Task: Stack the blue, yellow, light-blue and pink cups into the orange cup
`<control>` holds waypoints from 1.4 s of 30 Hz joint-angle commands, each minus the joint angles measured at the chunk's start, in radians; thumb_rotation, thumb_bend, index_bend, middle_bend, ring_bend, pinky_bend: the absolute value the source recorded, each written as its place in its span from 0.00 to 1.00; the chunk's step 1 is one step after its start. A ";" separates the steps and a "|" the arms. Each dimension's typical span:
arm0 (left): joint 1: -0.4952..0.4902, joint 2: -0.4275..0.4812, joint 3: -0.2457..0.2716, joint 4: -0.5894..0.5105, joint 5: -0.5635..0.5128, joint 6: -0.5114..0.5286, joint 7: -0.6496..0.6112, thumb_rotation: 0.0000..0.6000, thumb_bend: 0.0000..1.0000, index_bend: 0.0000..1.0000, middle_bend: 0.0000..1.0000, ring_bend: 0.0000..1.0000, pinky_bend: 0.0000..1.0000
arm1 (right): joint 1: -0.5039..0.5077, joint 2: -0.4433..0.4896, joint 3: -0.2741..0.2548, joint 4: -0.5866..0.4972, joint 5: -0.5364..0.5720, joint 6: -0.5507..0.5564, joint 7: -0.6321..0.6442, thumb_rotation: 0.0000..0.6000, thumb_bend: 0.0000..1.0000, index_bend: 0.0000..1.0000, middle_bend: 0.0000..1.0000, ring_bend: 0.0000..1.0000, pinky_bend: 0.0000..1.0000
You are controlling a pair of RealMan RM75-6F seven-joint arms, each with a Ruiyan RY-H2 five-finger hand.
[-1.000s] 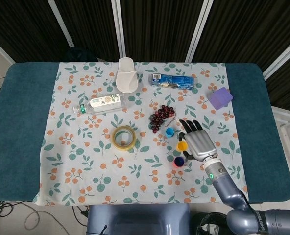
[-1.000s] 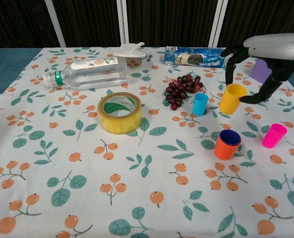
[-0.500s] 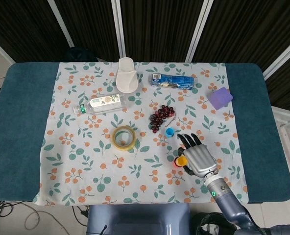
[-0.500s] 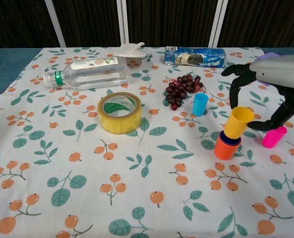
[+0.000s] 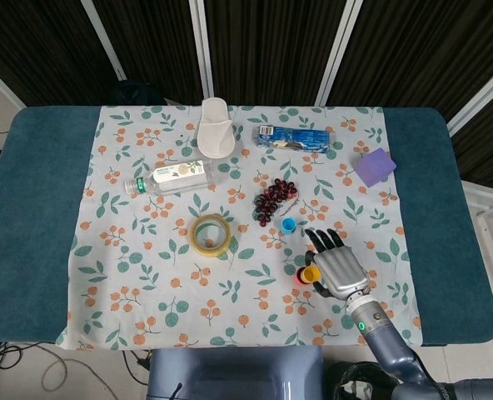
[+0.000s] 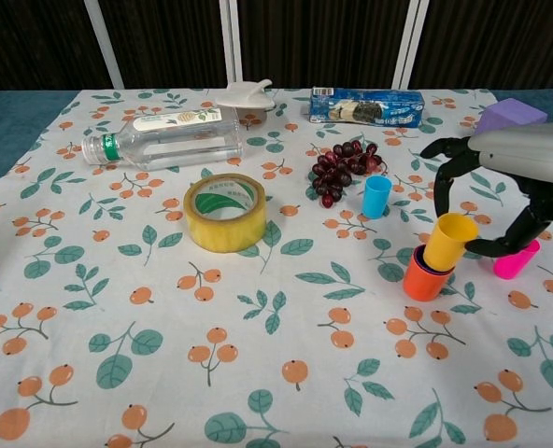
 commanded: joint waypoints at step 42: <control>0.002 0.006 -0.003 0.000 -0.009 -0.005 -0.023 1.00 0.81 0.08 0.00 0.00 0.07 | 0.289 -0.351 0.253 0.463 0.440 -0.110 -0.084 1.00 0.40 0.27 0.00 0.00 0.00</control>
